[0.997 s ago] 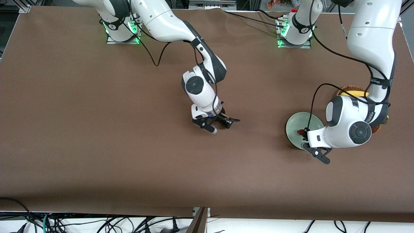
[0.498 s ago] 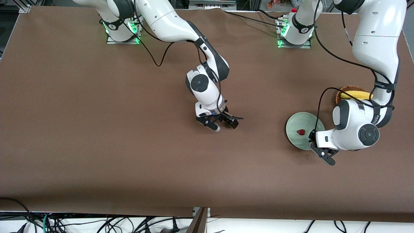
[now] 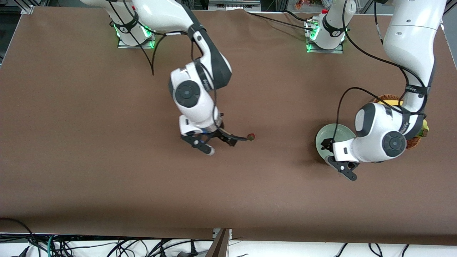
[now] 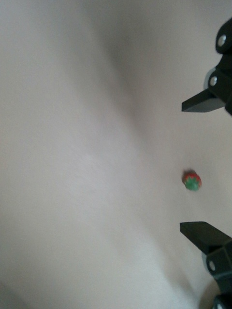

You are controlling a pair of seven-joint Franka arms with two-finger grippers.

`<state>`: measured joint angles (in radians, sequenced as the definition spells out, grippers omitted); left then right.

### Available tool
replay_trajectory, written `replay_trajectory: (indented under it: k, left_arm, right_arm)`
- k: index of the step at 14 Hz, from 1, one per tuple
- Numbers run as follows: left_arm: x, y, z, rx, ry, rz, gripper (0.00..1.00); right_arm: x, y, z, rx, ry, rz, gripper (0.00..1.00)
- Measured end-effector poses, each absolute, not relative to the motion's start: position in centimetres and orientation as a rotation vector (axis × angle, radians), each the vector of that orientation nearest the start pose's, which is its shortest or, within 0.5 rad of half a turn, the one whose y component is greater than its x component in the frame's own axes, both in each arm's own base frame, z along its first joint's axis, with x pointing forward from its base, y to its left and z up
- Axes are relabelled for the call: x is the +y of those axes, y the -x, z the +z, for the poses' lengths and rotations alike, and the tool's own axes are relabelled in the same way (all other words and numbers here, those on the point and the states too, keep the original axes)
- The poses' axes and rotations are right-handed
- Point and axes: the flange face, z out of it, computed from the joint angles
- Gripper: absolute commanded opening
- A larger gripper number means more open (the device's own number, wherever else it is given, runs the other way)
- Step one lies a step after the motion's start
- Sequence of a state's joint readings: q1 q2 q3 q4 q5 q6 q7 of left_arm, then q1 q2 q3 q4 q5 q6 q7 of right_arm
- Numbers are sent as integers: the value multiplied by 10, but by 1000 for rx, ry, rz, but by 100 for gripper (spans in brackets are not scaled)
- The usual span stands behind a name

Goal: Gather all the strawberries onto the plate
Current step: 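Release the second strawberry onto the plate with the left gripper, then grasp the third strawberry with the left gripper while the right arm withdraws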

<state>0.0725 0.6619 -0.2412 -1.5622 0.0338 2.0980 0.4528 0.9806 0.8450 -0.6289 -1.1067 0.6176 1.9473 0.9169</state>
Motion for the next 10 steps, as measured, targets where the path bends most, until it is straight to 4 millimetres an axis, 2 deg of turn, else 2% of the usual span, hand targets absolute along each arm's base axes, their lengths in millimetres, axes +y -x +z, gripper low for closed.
replay_trajectory:
  k: [3, 6, 8, 10]
  left_arm:
    - [-160, -671, 261, 684, 3213, 178, 100]
    - [-237, -650, 262, 422, 3239, 188, 100]
    - [-279, -636, 257, 298, 3247, 165, 100]
    - [-316, -623, 243, 183, 3234, 121, 100]
  right_arm:
    - [382, -639, 435, 671, 2942, 30, 100]
    - [315, -636, 491, 533, 3003, 129, 100]
    - [279, -631, 519, 433, 3022, 153, 100]
    - [252, -624, 537, 289, 3082, 162, 100]
